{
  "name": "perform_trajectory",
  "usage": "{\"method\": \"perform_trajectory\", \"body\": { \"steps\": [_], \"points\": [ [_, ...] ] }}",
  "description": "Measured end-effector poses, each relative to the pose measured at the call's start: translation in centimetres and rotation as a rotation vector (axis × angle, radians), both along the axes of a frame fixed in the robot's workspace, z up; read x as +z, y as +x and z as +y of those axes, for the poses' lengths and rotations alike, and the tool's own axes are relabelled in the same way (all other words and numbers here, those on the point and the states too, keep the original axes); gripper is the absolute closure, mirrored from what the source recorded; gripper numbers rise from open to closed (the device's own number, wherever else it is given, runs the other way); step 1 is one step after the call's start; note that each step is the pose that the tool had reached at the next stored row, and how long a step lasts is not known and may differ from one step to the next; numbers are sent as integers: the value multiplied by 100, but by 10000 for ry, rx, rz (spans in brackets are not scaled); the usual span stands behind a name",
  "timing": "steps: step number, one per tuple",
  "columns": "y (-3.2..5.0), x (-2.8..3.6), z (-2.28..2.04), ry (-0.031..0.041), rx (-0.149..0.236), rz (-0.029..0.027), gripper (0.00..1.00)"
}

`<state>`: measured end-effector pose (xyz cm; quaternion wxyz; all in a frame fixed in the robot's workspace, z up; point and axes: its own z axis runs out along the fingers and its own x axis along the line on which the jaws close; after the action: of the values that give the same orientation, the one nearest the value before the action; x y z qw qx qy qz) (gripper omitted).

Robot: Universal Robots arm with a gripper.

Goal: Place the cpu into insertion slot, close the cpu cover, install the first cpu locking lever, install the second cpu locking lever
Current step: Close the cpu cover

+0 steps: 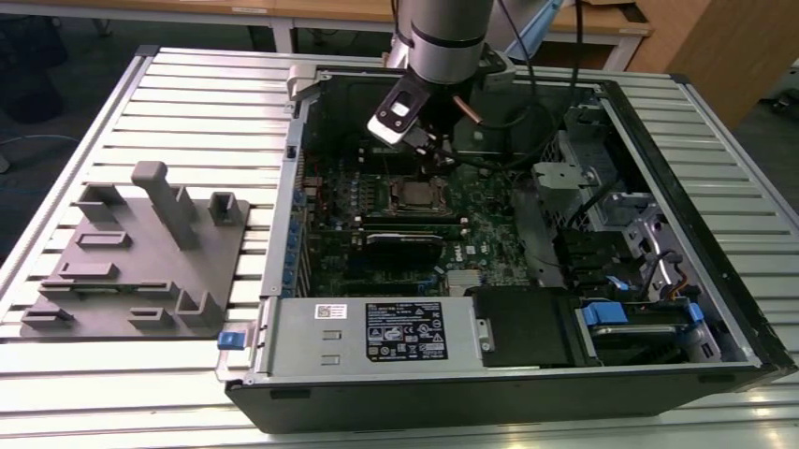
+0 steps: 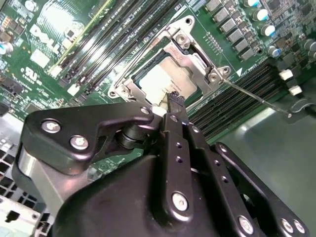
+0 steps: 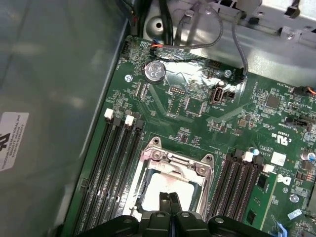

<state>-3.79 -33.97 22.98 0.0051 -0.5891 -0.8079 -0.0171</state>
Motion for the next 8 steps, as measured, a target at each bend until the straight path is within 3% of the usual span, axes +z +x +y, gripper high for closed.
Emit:
{"method": "perform_trajectory", "body": {
  "steps": [8],
  "points": [
    [0,-1,0,0,1441,0,89]
  ]
}}
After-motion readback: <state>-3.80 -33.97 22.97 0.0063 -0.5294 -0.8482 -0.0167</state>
